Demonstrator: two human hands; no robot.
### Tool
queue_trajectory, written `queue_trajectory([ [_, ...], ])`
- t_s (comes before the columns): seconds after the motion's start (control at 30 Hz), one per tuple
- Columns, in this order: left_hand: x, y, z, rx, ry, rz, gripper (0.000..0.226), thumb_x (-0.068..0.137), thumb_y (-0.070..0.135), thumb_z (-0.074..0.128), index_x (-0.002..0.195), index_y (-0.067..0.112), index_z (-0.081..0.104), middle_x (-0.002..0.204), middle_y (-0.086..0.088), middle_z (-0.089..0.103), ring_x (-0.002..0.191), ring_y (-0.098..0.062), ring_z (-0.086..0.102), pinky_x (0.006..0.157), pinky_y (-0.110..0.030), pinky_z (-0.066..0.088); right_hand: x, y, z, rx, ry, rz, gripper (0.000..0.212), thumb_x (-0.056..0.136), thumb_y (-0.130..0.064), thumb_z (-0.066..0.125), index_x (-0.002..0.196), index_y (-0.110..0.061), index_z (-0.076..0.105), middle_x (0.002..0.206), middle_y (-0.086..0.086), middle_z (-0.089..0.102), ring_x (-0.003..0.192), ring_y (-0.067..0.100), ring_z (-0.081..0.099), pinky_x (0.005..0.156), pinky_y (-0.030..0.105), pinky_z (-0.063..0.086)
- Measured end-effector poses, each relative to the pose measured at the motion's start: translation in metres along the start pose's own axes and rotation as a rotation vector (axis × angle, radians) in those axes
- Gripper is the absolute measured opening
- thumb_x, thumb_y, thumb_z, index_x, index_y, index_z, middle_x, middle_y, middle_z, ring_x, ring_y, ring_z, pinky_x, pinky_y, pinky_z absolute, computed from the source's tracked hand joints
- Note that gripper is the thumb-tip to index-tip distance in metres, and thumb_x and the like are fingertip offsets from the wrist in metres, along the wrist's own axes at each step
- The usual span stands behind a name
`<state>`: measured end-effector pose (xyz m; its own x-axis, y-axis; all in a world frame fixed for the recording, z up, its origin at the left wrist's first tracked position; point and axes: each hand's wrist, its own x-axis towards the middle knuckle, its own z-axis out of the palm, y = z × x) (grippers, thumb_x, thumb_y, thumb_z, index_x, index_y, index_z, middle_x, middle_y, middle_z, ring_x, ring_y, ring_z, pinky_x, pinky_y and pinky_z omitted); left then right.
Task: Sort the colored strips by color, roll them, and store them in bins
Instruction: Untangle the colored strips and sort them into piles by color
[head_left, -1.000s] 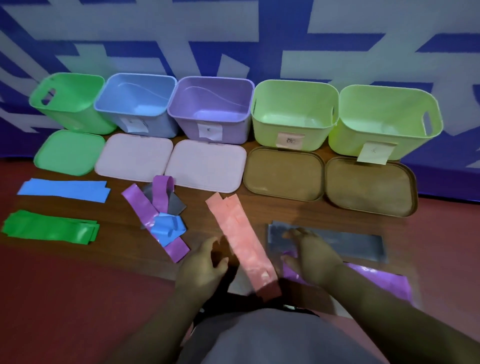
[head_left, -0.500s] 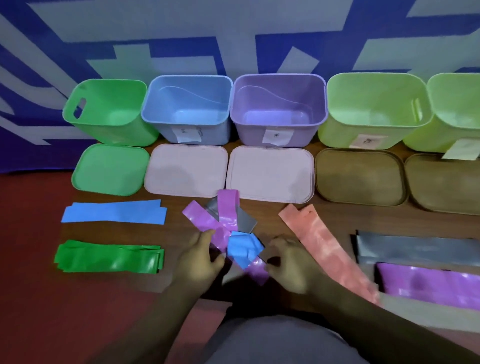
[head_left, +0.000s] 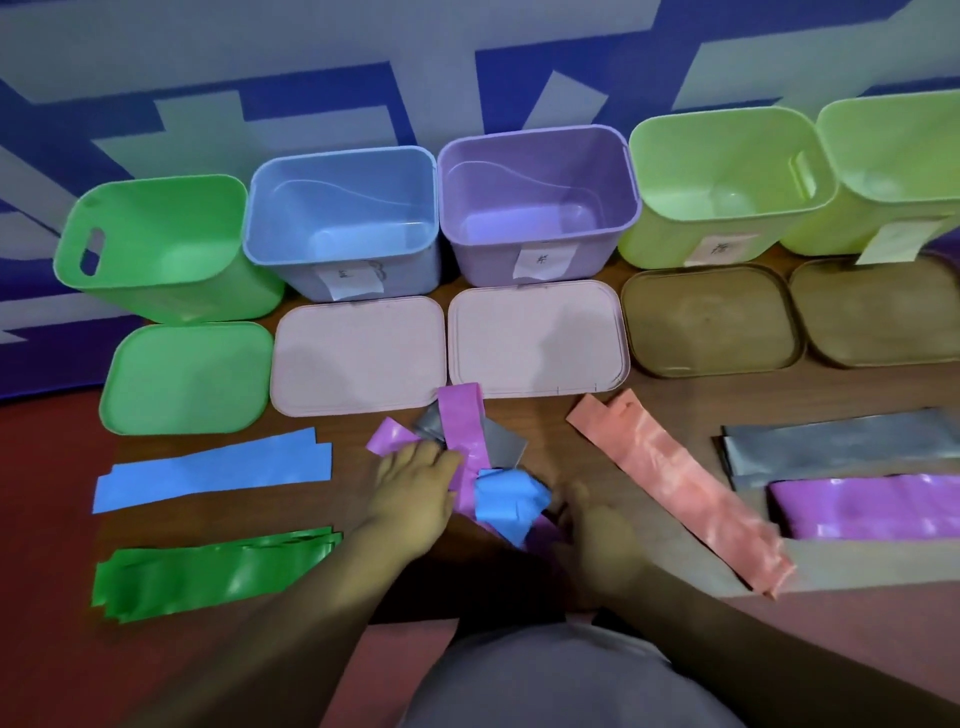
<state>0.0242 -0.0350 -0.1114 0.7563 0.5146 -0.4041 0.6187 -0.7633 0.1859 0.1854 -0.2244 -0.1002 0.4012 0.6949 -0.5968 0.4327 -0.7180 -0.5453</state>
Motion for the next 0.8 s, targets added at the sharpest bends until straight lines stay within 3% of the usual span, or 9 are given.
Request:
queue_trajectory([
  [0.07,-0.002,-0.003,0.000,0.007,0.010,0.007,0.050,0.083,0.037,0.066,0.131,0.032,0.053,0.117,-0.002,0.053,0.112,-0.029,0.051,0.093,-0.039,0.041,-0.005,0.000,-0.008,-0.015,0.019,-0.017,0.034,0.072,-0.040,0.067,0.100,-0.028,0.053,0.075,-0.014,0.058,0.074,0.013,0.060,0.068,0.032,0.049],
  [0.17,-0.003,-0.008,0.000,-0.002,0.089,0.016,0.039,0.070,0.032,0.077,0.106,0.030,0.061,0.104,0.001,0.055,0.099,-0.028,0.055,0.086,-0.040,0.046,-0.011,-0.005,-0.021,-0.023,0.048,-0.066,0.023,0.075,-0.035,0.072,0.082,-0.040,0.052,0.070,-0.019,0.054,0.067,-0.003,0.055,0.059,0.012,0.040],
  [0.23,-0.004,-0.010,-0.002,-0.013,0.097,0.030,0.029,0.072,0.031,0.074,0.097,0.028,0.060,0.103,0.004,0.058,0.102,-0.026,0.056,0.091,-0.040,0.042,-0.013,-0.007,-0.030,-0.002,0.071,-0.085,0.022,0.073,-0.030,0.075,0.077,-0.033,0.053,0.068,-0.017,0.054,0.067,-0.002,0.053,0.057,0.016,0.038],
  [0.33,-0.010,-0.011,-0.004,-0.059,0.058,0.036,0.018,0.085,0.030,0.062,0.101,0.027,0.054,0.104,0.006,0.062,0.110,-0.022,0.052,0.097,-0.039,0.033,-0.013,-0.006,-0.041,0.061,0.065,-0.113,0.021,0.071,-0.032,0.071,0.087,-0.031,0.056,0.077,-0.012,0.060,0.073,0.004,0.058,0.066,0.029,0.048],
  [0.43,-0.018,-0.012,-0.010,-0.117,0.024,0.035,0.017,0.093,0.030,0.054,0.109,0.028,0.049,0.101,0.007,0.061,0.105,-0.020,0.054,0.101,-0.038,0.034,-0.014,-0.010,-0.052,0.185,0.087,-0.137,0.035,0.074,-0.017,0.074,0.083,-0.046,0.056,0.077,-0.016,0.065,0.070,0.000,0.060,0.066,0.016,0.048],
  [0.6,-0.035,-0.011,-0.026,-0.393,-0.025,0.019,0.021,0.093,0.026,0.060,0.109,0.031,0.048,0.096,0.013,0.060,0.088,-0.009,0.056,0.074,-0.029,0.046,-0.011,-0.015,-0.076,0.286,0.129,-0.166,0.034,0.076,-0.008,0.078,0.088,-0.035,0.062,0.081,-0.005,0.067,0.074,0.011,0.063,0.071,0.021,0.051],
  [0.7,-0.041,-0.006,-0.033,-0.503,-0.050,0.006,0.019,0.093,0.021,0.063,0.100,0.034,0.052,0.089,0.019,0.060,0.084,0.001,0.057,0.071,-0.023,0.045,-0.009,-0.013,-0.095,0.260,0.102,-0.160,0.030,0.078,-0.011,0.079,0.090,-0.033,0.063,0.084,-0.004,0.069,0.069,0.004,0.061,0.065,0.011,0.044],
  [0.8,-0.042,0.004,-0.037,-0.611,-0.108,-0.006,0.018,0.092,0.020,0.065,0.095,0.036,0.057,0.083,0.015,0.063,0.077,-0.003,0.059,0.073,-0.027,0.050,-0.007,-0.003,-0.114,0.165,0.035,-0.131,0.026,0.080,-0.020,0.078,0.089,-0.039,0.062,0.084,-0.007,0.070,0.073,0.006,0.064,0.066,0.015,0.047],
])
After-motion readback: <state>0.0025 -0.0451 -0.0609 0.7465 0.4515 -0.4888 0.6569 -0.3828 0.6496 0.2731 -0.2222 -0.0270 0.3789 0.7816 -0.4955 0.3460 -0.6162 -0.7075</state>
